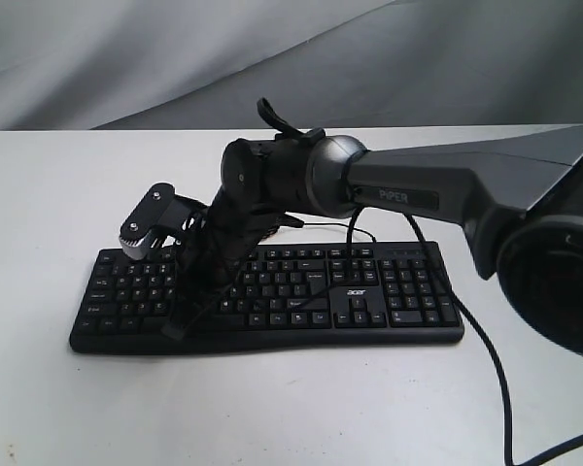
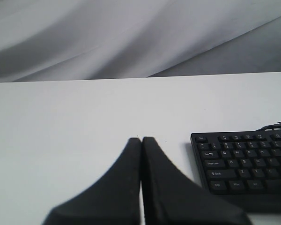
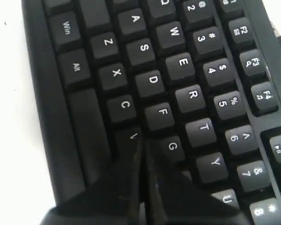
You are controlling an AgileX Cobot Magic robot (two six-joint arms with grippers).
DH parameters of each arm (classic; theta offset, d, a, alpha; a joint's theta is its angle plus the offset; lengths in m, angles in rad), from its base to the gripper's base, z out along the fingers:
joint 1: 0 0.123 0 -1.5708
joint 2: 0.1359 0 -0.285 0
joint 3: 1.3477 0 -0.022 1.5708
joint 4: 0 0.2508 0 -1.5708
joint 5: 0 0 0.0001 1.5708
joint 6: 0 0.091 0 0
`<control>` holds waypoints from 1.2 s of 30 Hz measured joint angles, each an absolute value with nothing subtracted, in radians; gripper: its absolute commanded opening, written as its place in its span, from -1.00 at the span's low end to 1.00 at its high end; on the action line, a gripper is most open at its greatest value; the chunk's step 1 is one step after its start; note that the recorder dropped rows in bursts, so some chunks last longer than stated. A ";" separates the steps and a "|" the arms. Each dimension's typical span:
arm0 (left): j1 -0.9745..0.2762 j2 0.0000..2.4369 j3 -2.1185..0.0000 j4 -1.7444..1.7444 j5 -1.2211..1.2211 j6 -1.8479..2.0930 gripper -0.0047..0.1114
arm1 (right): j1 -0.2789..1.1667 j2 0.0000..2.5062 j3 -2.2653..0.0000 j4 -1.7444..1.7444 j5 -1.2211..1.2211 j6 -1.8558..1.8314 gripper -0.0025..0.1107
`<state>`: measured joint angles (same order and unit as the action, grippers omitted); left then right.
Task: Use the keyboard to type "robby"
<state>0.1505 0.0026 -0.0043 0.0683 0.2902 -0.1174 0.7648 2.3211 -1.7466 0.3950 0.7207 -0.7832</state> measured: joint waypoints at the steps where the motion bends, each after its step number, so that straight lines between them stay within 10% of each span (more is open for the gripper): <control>1: 0.150 0.003 -0.004 0.068 0.290 -0.117 -0.91 | 0.765 2.321 -1.747 0.395 0.721 -0.783 -0.96; 36: 0.150 0.003 -0.004 0.068 0.290 -0.117 -0.91 | 0.703 2.316 -1.799 0.417 0.709 -0.849 -0.96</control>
